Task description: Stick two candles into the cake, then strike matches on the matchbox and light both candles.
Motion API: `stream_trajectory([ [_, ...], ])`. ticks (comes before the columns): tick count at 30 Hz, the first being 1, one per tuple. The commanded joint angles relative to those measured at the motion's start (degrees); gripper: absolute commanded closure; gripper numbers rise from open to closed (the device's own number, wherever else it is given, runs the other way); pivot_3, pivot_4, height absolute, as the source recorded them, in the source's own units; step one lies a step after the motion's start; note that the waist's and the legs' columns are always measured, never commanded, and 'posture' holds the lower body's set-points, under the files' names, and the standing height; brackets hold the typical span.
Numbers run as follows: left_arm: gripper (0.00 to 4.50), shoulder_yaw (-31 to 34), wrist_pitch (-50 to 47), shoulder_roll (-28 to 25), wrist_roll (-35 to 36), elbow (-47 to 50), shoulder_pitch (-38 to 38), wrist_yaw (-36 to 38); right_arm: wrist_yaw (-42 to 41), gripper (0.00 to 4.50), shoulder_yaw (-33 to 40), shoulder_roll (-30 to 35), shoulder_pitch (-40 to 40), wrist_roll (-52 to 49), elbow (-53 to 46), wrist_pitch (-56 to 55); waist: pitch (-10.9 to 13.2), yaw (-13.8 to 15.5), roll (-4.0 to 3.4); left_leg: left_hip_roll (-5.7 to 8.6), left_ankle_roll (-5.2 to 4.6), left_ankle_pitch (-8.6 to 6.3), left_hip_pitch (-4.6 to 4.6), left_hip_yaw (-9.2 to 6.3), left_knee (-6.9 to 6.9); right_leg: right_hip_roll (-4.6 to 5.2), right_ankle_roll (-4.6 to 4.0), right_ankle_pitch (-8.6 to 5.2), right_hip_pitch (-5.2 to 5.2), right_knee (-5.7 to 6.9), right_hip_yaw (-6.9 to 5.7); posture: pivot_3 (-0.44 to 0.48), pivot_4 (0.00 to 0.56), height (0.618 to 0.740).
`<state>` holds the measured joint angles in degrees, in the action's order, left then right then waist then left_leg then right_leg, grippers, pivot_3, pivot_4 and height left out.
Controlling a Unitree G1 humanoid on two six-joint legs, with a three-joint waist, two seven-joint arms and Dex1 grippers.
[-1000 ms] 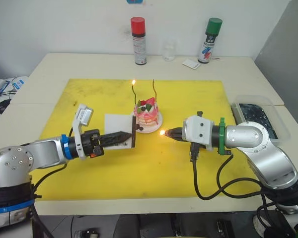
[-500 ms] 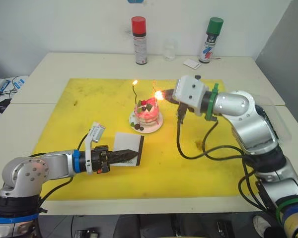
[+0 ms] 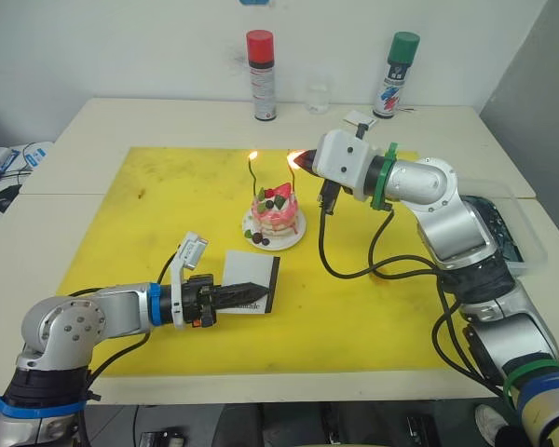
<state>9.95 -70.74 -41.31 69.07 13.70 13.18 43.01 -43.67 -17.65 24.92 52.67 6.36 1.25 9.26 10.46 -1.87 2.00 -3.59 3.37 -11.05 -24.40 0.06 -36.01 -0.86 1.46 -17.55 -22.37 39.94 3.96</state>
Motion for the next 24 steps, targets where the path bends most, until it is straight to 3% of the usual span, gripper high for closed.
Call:
stream_trajectory([
  [1,4.5,0.2,0.8,0.2,0.0,2.0,0.5,0.4,0.6,4.47,1.2,-0.1,1.8,0.7,-0.3,-1.8,0.0,0.0,0.0,0.0,0.0,0.0,0.0,0.0,0.0,0.0,0.0,0.0,0.0,0.0,0.0,0.0,0.15,0.74],
  [24,4.5,-0.5,0.9,0.9,-0.2,2.3,0.5,0.4,0.4,4.47,2.0,-0.3,1.4,1.1,-0.5,-2.2,0.0,0.0,0.0,0.0,0.0,0.0,0.0,0.0,0.0,0.0,0.0,0.0,0.0,0.0,0.0,0.0,0.15,0.74],
])
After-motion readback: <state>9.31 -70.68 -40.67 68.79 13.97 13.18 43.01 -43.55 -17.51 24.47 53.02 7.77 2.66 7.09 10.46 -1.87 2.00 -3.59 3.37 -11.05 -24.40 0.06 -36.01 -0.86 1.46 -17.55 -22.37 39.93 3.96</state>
